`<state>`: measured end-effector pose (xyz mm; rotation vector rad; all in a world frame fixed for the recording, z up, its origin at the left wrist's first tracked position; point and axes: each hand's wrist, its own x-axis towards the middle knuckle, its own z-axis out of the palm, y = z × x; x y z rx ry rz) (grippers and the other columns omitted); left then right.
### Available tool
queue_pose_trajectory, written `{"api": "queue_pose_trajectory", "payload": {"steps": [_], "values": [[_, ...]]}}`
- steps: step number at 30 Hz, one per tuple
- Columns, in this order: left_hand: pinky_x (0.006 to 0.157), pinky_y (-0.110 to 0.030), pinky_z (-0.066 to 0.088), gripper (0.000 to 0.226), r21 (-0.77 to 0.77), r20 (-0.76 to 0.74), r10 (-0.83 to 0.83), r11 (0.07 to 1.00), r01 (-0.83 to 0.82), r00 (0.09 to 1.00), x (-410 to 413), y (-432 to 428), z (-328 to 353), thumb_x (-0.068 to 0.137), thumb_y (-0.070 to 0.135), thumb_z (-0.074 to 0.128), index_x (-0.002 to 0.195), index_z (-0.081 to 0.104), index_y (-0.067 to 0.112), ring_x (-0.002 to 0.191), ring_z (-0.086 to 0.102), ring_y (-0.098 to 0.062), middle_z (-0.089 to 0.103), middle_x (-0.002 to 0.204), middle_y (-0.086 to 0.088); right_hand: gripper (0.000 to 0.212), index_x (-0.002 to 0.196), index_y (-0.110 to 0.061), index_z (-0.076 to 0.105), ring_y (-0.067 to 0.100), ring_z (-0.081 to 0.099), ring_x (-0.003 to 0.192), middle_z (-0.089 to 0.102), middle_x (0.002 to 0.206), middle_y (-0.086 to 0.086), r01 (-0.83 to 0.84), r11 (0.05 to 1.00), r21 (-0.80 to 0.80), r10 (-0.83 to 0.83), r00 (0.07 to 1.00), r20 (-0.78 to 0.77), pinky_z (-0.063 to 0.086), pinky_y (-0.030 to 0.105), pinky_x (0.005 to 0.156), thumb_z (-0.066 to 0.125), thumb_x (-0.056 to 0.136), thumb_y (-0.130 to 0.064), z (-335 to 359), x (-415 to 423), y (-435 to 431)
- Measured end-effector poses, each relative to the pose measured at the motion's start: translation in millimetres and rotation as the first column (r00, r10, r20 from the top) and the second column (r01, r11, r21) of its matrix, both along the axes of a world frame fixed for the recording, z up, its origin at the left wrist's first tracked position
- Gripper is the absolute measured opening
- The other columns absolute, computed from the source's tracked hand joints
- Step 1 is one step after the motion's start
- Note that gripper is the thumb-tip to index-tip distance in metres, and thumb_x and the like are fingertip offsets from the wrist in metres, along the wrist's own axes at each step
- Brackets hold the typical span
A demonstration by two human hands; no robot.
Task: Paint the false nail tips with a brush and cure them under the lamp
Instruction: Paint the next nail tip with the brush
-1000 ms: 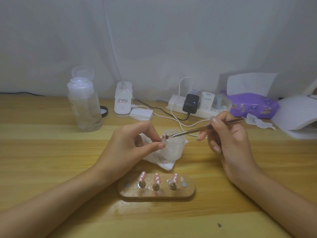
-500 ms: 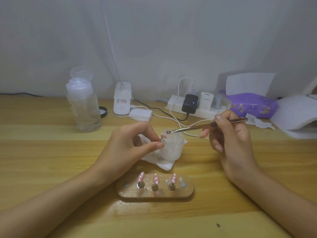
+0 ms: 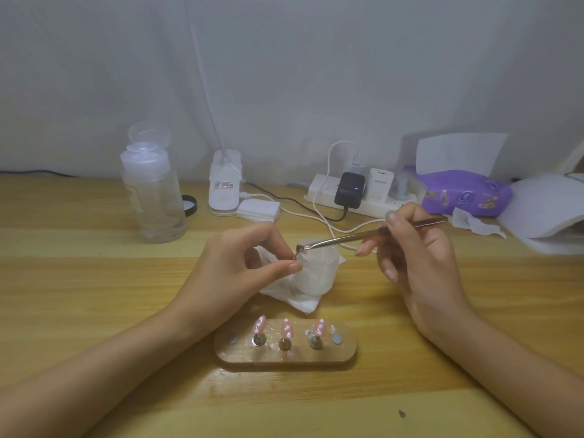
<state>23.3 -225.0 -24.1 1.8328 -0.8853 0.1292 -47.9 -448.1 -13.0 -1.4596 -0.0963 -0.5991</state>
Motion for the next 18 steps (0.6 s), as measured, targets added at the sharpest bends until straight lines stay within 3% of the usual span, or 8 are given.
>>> {"api": "queue_pose_trajectory", "payload": {"steps": [4, 7, 12, 18], "values": [[0.048, -0.011, 0.032, 0.015, -0.005, -0.013, 0.008, 1.000, -0.008, 1.000, -0.7, -0.2, -0.6, 0.079, 0.024, 0.081, 0.073, 0.068, 0.025, 0.046, 0.039, -0.003, 0.064, 0.068, 0.017, 0.025, 0.076, -0.012, 0.044, 0.011, 0.031, 0.036, 0.067, 0.061, 0.013, 0.053, 0.998, -0.027, -0.054, 0.997, -0.047, 0.030, 0.017, 0.040, 0.048, 0.101, -0.013, -0.9, 1.8, -2.1], [0.048, -0.011, 0.031, 0.015, -0.008, -0.016, 0.009, 1.000, -0.009, 1.000, -0.7, -0.2, -0.6, 0.078, 0.025, 0.081, 0.072, 0.068, 0.025, 0.046, 0.039, -0.003, 0.065, 0.069, 0.013, 0.029, 0.073, -0.016, 0.045, 0.011, 0.029, 0.036, 0.066, 0.060, 0.012, 0.087, 0.996, 0.008, -0.087, 0.996, -0.029, 0.027, 0.017, 0.039, 0.047, 0.101, -0.012, 0.1, 2.2, -4.4], [0.049, -0.012, 0.034, 0.013, -0.010, -0.020, -0.001, 1.000, 0.001, 1.000, 0.2, -0.1, -1.0, 0.077, 0.030, 0.080, 0.074, 0.068, 0.026, 0.047, 0.042, -0.004, 0.069, 0.076, 0.004, 0.024, 0.076, -0.016, 0.046, 0.012, 0.034, 0.038, 0.071, 0.067, 0.012, 0.000, 1.000, -0.029, 0.000, 1.000, 0.017, 0.033, 0.017, 0.041, 0.049, 0.100, -0.020, -0.6, 1.3, -1.0], [0.048, -0.010, 0.033, 0.014, -0.010, -0.015, 0.000, 1.000, 0.000, 1.000, 0.1, -0.4, -0.8, 0.078, 0.028, 0.080, 0.073, 0.067, 0.027, 0.047, 0.042, -0.003, 0.067, 0.072, 0.010, 0.028, 0.074, -0.016, 0.045, 0.011, 0.030, 0.037, 0.068, 0.062, 0.011, 0.096, 0.995, 0.004, -0.096, 0.995, -0.029, 0.029, 0.016, 0.040, 0.046, 0.102, -0.013, -0.5, 2.4, -5.5]]}}
